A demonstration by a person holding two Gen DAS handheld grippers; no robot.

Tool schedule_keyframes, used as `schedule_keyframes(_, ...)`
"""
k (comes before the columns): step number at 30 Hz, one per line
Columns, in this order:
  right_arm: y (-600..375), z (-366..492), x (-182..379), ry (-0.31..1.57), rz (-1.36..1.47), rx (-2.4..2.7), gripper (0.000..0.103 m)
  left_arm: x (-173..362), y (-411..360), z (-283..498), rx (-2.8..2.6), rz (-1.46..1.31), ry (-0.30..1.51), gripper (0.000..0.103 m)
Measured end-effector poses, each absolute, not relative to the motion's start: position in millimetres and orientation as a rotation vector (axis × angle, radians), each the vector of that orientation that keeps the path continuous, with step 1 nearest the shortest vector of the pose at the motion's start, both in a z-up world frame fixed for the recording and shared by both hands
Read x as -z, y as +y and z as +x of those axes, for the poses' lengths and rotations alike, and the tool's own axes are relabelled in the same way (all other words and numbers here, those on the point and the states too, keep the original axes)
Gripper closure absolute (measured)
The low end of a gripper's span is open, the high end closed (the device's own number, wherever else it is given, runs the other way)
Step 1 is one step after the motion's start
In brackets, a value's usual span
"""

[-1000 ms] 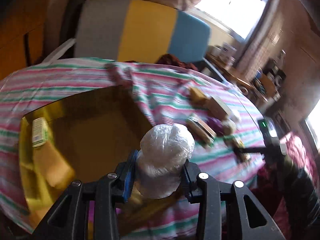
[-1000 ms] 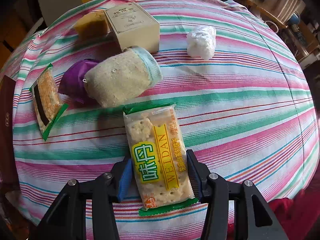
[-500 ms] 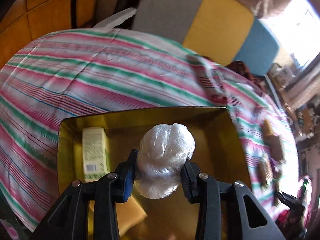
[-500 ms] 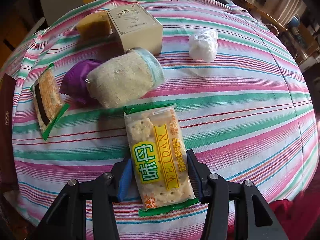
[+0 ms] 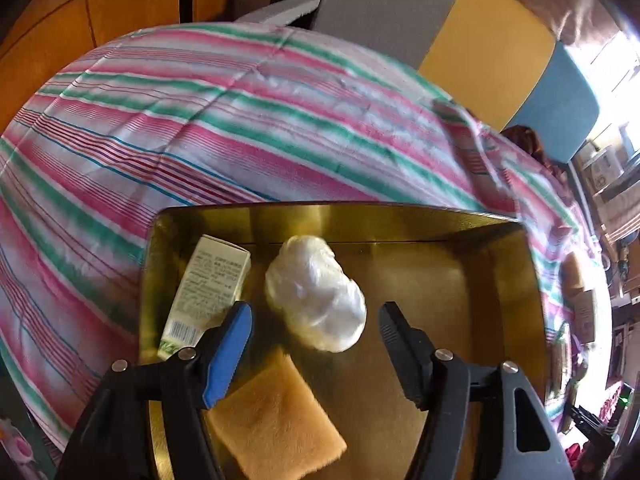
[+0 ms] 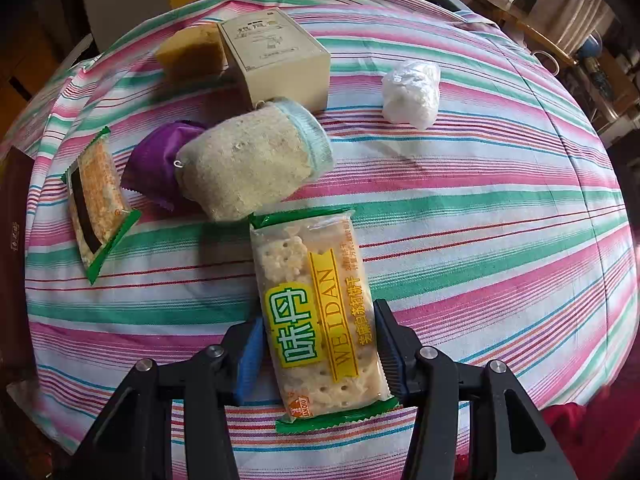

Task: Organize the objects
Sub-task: 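Lower the wrapped ball into the gold tray and open the left gripper, then carry the WEIDAN cracker pack into the gold tray and open the right gripper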

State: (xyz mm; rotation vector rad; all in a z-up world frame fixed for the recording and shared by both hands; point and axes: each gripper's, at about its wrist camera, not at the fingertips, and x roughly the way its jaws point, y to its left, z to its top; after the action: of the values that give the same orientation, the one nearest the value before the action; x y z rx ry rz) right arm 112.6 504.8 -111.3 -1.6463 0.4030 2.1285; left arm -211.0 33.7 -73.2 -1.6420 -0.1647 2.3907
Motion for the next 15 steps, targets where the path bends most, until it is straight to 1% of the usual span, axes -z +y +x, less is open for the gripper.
schedule_keyframes(2, 505, 114, 110, 0.392, -1.647, -2.127, 0.052, 58, 32, -198, -2.426, -1.575, -0.131, 0.037)
schedule_keyframes(6, 504, 116, 106, 0.376, -1.658, -2.12, 0.053, 23, 29, -164, -2.479, -1.396, -0.106, 0.037)
schedule_keyframes(9, 500, 120, 101, 0.397, -1.673, -2.123, 0.053, 4, 32, -136, -2.491, -1.282, -0.072, 0.037)
schedule_keyframes(12, 487, 125, 95, 0.444, -1.694, -2.17, 0.053, -4, 36, -110, -2.474, -1.211, -0.031, 0.037)
schedule_keyframes(15, 471, 132, 87, 0.491, -1.698, -2.233, 0.053, -6, 39, -97, -2.456, -1.177, -0.031, 0.037)
